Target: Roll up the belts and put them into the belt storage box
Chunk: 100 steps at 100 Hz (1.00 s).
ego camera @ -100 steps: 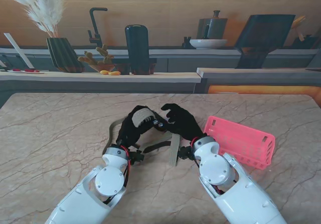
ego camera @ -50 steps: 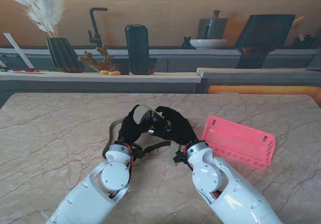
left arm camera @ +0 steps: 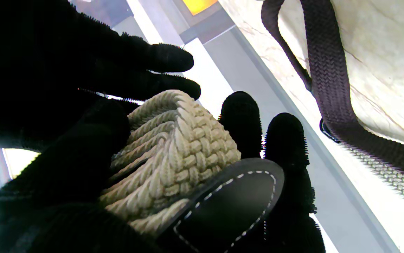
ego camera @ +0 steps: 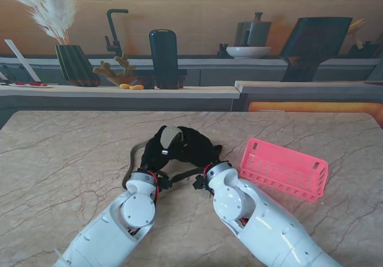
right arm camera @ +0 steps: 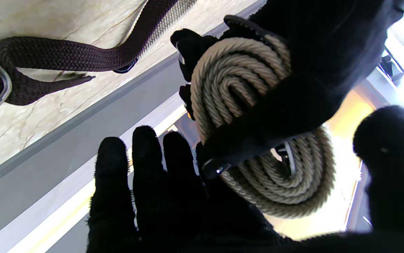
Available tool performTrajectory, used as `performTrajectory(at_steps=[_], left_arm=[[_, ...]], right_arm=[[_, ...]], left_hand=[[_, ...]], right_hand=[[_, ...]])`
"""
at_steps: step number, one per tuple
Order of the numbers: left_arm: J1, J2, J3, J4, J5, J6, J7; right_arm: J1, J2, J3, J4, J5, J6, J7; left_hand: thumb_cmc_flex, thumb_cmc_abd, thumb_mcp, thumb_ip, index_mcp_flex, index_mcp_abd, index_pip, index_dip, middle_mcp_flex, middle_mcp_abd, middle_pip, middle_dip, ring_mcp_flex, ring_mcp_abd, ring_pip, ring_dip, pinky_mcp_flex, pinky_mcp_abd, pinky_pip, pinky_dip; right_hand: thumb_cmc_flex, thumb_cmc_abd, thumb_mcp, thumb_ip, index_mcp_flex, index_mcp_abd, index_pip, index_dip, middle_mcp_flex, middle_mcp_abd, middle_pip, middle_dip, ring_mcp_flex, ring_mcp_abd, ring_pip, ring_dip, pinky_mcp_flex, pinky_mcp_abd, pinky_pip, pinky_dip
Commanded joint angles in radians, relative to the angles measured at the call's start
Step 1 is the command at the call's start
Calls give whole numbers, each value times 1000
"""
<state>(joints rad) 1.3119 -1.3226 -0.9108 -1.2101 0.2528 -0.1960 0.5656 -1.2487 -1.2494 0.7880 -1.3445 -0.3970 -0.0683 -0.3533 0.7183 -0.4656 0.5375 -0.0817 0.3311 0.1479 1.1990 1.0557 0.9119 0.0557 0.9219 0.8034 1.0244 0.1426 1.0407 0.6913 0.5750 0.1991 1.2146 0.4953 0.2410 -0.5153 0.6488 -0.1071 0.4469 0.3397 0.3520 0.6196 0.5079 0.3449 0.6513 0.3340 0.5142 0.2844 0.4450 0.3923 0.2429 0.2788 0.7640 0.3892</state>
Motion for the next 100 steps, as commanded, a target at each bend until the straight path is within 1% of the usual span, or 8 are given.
performTrajectory(at_steps=[1,36,44,48,54,65,79,100], left_arm=[[-4,-7,13,-8,20,-10,-4],[-14,7,35,7,108,-47,7],[-15,10,38,8,121,-58,7],[-15,12,39,9,127,-65,7],[-17,14,41,13,135,-79,6],[-19,17,41,17,145,-101,3],[-20,21,41,20,151,-114,-4],[-21,29,39,21,157,-138,-26]], right_arm=[[7,-23,-17,2,9,-1,8],[36,-45,-46,25,31,44,-8],[40,-47,-50,29,30,52,-13],[41,-50,-50,29,36,59,-12],[38,-54,-47,24,62,71,-9],[22,-62,-28,-1,135,112,2],[-8,-70,10,-49,260,168,26],[-49,-91,62,-105,429,225,12]], left_hand=[[57,17,24,3,12,-108,25,20,83,-97,334,104,52,-110,80,35,12,12,43,-8],[68,12,19,6,15,-85,21,11,88,-83,334,102,63,-99,80,24,18,30,45,-11],[68,8,19,7,16,-81,15,2,88,-84,334,101,64,-97,80,22,18,32,45,-11],[64,4,20,9,16,-78,8,-10,88,-85,334,100,62,-96,78,19,18,33,44,-12],[47,-2,36,9,7,-75,2,-48,83,-91,330,99,54,-93,72,10,12,29,37,-17],[17,-9,66,8,-9,-70,-21,-103,58,-107,306,104,35,-99,44,2,-3,19,15,-24],[-46,13,114,32,-57,-48,-115,-182,-33,-90,228,107,-29,-62,-22,5,-58,36,-35,-26],[-68,16,87,31,-156,-12,-517,-512,-283,-9,-139,-67,-177,-28,-147,8,-156,59,-99,3]], right_hand=[[25,70,-35,32,61,-152,2,14,30,-10,22,14,20,6,26,16,9,17,46,-6],[318,159,-234,75,212,-200,177,15,265,-41,82,39,174,-1,139,69,68,42,190,-9],[292,90,53,48,263,-230,259,-22,354,-65,91,42,245,-16,163,82,94,47,233,-26],[343,57,124,-29,267,-265,375,-142,407,-84,89,42,273,-24,167,83,107,46,247,-33],[449,25,147,-76,242,-318,551,-272,467,-109,78,41,304,-41,166,84,121,38,259,-34],[559,22,197,-91,314,-401,624,-312,576,-155,69,34,359,-69,171,86,147,25,274,-27],[552,-27,245,-106,365,-495,657,-334,633,-198,36,21,399,-104,167,90,167,9,281,-19],[532,-57,277,-110,374,-579,690,-331,651,-242,10,22,426,-140,163,95,182,-1,282,-14]])
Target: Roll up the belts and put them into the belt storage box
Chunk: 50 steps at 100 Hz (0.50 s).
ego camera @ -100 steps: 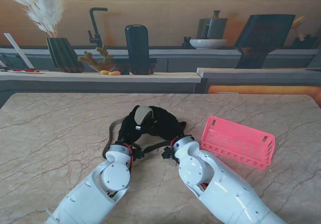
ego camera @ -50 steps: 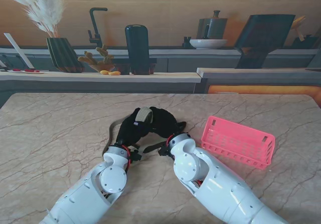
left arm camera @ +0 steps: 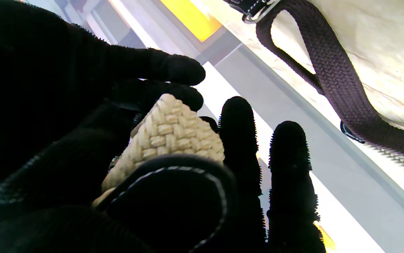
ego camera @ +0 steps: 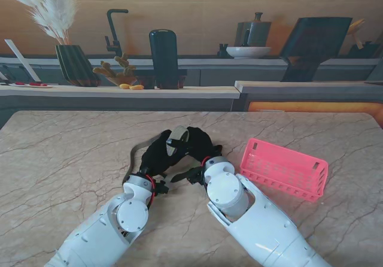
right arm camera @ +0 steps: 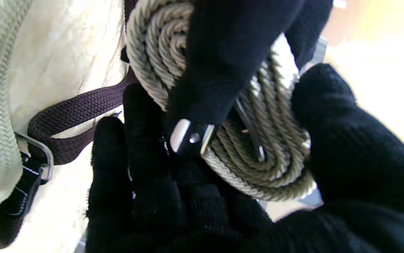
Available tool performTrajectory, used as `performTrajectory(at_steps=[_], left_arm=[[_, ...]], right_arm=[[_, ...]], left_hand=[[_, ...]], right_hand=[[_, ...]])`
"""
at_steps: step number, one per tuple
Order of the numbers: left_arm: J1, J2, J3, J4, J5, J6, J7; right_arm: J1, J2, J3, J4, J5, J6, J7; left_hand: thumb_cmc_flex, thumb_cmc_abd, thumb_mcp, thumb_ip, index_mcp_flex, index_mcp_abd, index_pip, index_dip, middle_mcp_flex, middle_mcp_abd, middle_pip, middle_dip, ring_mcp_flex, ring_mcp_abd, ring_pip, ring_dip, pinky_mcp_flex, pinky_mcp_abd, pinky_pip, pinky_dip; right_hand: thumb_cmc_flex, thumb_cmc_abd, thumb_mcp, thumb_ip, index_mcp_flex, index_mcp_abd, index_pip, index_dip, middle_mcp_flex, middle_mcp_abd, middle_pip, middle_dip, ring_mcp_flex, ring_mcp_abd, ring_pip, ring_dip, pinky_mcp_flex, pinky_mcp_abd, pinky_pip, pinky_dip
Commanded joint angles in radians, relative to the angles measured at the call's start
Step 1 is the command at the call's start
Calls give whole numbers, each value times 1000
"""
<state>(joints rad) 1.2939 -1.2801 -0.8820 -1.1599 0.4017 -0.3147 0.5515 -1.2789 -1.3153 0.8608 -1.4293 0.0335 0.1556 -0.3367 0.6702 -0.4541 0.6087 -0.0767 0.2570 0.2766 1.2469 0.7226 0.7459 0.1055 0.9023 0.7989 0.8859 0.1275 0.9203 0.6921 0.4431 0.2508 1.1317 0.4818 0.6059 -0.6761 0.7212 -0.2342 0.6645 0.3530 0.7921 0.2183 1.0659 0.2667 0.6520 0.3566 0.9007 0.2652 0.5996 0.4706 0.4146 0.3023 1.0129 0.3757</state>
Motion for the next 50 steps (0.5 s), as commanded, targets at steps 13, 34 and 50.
performTrajectory(at_steps=[13,34,50], left_arm=[[-3,-7,11,-30,14,-39,-29],[0,2,7,-36,18,-61,-57],[11,5,-5,-48,3,-69,-72]], right_arm=[[-37,-33,14,-40,44,8,-32],[-59,-34,52,-60,36,5,-78],[-82,-20,94,-88,-30,-20,-104]], left_hand=[[-50,5,4,23,-81,-161,-620,-219,-220,-20,-317,-243,-110,3,-102,-11,-66,16,-39,24],[-99,22,-34,19,-82,-190,-674,-256,-330,8,-458,-364,-239,25,-253,-65,-138,18,-80,23],[-137,39,-66,19,-79,-205,-686,-260,-347,5,-483,-384,-281,34,-305,-85,-160,14,-97,21]], right_hand=[[166,108,208,13,151,-617,264,82,90,-173,5,4,51,-134,10,21,12,-27,30,1],[163,117,203,13,142,-638,274,94,85,-175,7,11,65,-146,13,25,16,-30,28,2],[162,110,207,20,142,-628,274,94,92,-171,13,11,83,-152,18,29,25,-31,26,3]])
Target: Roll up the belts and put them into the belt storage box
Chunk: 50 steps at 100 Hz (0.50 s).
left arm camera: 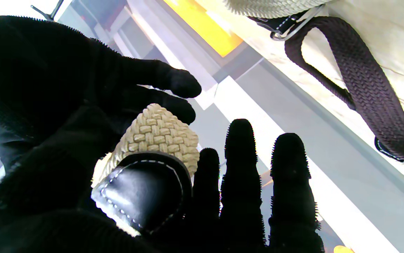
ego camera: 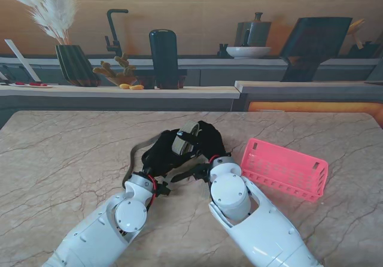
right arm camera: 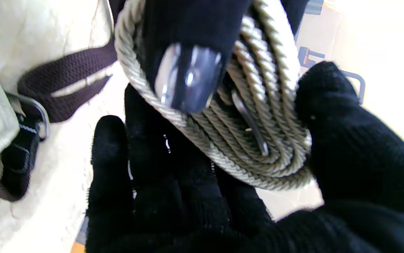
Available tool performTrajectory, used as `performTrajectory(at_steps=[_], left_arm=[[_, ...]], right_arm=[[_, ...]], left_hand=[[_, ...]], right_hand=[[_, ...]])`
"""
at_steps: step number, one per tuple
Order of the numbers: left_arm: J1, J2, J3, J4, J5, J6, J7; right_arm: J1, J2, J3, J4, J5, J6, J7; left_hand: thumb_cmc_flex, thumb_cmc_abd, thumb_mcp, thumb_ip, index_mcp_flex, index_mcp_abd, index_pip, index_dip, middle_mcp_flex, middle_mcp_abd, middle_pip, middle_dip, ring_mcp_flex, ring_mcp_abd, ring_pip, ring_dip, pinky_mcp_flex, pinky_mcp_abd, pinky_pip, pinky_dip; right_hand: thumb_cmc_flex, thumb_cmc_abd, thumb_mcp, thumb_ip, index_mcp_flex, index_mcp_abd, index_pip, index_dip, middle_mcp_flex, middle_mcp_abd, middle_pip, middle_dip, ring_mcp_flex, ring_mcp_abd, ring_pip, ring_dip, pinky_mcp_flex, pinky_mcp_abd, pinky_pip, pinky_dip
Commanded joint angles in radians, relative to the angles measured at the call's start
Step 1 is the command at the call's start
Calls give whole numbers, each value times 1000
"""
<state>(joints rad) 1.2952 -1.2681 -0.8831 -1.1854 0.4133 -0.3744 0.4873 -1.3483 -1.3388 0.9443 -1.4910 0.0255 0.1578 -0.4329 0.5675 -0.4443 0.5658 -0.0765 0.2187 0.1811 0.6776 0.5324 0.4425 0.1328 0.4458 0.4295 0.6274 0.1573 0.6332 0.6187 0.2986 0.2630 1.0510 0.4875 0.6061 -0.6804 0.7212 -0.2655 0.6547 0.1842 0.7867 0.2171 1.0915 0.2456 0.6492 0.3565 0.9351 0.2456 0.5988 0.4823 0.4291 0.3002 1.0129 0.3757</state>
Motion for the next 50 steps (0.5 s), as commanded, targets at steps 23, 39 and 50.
performTrajectory(at_steps=[23,39,50], left_arm=[[31,-2,-29,-49,-28,-23,-22],[47,0,-41,-72,-34,-27,-24],[58,1,-53,-89,-41,-27,-26]], right_arm=[[-57,46,90,-85,-166,-85,-2],[-79,81,145,-103,-305,-141,12],[-96,117,199,-117,-435,-185,54]], left_hand=[[-89,44,-65,19,-22,-128,-131,-72,-29,-31,-42,-24,-54,1,-69,-30,-35,1,-36,12],[-130,64,-85,18,-17,-137,-138,-71,-28,-34,-51,-25,-61,-2,-83,-31,-42,-1,-44,14],[-138,81,-102,19,-10,-141,-142,-69,-28,-34,-56,-24,-66,3,-91,-30,-51,2,-52,16]], right_hand=[[173,125,215,66,137,-402,281,98,53,-134,50,24,52,-138,38,35,10,-30,18,4],[171,129,204,71,134,-422,284,105,50,-143,59,21,47,-147,46,42,7,-37,15,5],[161,108,228,99,141,-401,284,105,60,-132,75,19,63,-151,68,54,13,-36,17,13]])
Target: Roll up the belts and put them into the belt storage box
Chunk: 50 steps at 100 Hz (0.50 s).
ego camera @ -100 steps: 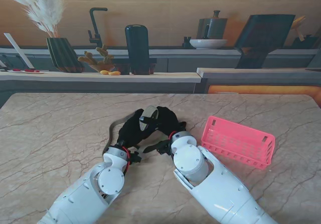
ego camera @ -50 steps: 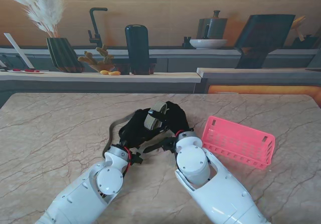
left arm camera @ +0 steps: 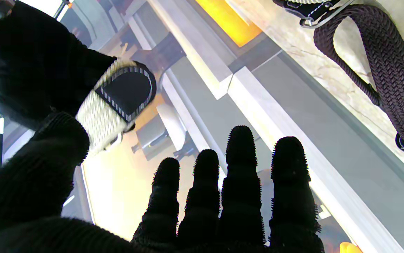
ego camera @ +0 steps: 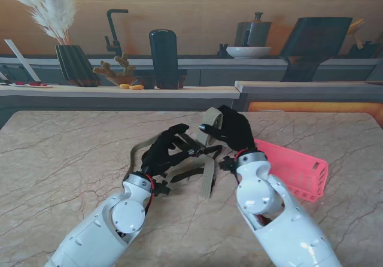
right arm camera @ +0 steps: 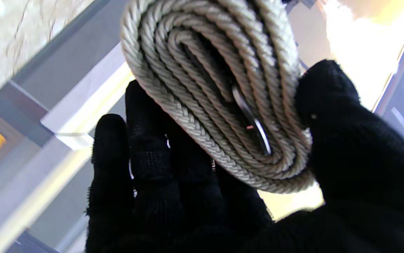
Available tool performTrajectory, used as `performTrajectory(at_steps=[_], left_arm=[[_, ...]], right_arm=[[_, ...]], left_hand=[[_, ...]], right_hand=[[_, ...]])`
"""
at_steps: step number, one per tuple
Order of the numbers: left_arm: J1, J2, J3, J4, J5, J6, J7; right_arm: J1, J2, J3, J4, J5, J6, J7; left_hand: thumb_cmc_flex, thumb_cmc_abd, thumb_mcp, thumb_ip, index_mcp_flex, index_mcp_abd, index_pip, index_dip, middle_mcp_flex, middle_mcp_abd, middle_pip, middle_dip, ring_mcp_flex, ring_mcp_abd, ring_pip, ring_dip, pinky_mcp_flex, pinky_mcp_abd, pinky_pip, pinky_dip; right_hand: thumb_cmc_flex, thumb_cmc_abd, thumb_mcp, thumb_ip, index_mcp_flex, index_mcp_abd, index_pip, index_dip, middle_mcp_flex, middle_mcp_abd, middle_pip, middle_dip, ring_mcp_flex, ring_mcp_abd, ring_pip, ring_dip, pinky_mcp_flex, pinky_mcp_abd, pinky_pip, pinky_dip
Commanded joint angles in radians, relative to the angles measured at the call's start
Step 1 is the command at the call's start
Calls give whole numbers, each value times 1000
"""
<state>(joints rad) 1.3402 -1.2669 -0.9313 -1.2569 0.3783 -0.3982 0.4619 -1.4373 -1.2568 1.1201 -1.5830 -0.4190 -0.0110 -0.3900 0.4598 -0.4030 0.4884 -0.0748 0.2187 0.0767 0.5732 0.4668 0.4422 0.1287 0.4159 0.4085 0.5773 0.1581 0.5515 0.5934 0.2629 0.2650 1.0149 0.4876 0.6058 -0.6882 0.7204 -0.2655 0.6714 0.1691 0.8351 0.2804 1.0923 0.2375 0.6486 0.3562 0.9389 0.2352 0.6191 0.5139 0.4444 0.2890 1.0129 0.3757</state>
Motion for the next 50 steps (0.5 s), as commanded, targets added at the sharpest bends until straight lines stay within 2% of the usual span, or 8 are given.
performTrajectory(at_steps=[1,9,14,24,38,50], left_arm=[[13,0,-5,-18,-6,-3,0],[19,2,-15,-28,-3,2,0],[21,4,-20,-32,0,7,1],[24,5,-29,-37,8,19,7],[25,7,-41,-37,15,26,11],[26,9,-53,-38,26,32,18]], right_arm=[[-9,38,28,-26,-3,-21,15],[-21,67,72,-39,-93,-49,62],[-29,84,101,-47,-148,-70,97],[-45,121,163,-66,-265,-119,185],[-67,169,248,-103,-392,-185,350],[-70,197,295,-120,-463,-220,474]], left_hand=[[-31,42,-27,18,-9,-38,-38,-4,-27,-30,-26,-3,-16,2,-10,-5,-15,0,-16,17],[-22,54,-41,20,1,-43,-40,-2,-26,-28,-29,-3,-19,5,-16,-4,-19,3,-20,20],[2,66,-82,26,8,-44,-51,4,-20,-28,-37,-1,-20,6,-25,1,-20,4,-29,32],[13,70,-87,28,18,-43,-51,7,-18,-26,-36,0,-23,6,-28,1,-24,4,-32,34],[23,73,-96,29,32,-46,-52,11,-11,-25,-40,0,-29,9,-34,0,-33,5,-40,36],[31,75,-105,30,36,-45,-55,13,-4,-21,-43,2,-36,9,-43,-3,-40,3,-49,37]], right_hand=[[161,114,231,100,125,-384,236,41,60,-121,77,20,61,-140,49,24,-1,-26,18,13],[153,87,263,119,140,-358,236,36,77,-101,103,22,93,-136,88,42,24,-31,38,32],[149,73,282,128,149,-344,235,32,83,-90,119,27,108,-128,111,52,38,-34,54,46],[142,56,297,136,162,-339,233,32,92,-79,138,42,141,-115,160,74,61,-47,82,69],[137,47,307,133,175,-346,225,38,102,-79,133,47,159,-115,214,103,71,-59,95,90],[141,47,304,129,178,-345,221,41,103,-76,129,50,158,-111,223,111,68,-61,92,94]])
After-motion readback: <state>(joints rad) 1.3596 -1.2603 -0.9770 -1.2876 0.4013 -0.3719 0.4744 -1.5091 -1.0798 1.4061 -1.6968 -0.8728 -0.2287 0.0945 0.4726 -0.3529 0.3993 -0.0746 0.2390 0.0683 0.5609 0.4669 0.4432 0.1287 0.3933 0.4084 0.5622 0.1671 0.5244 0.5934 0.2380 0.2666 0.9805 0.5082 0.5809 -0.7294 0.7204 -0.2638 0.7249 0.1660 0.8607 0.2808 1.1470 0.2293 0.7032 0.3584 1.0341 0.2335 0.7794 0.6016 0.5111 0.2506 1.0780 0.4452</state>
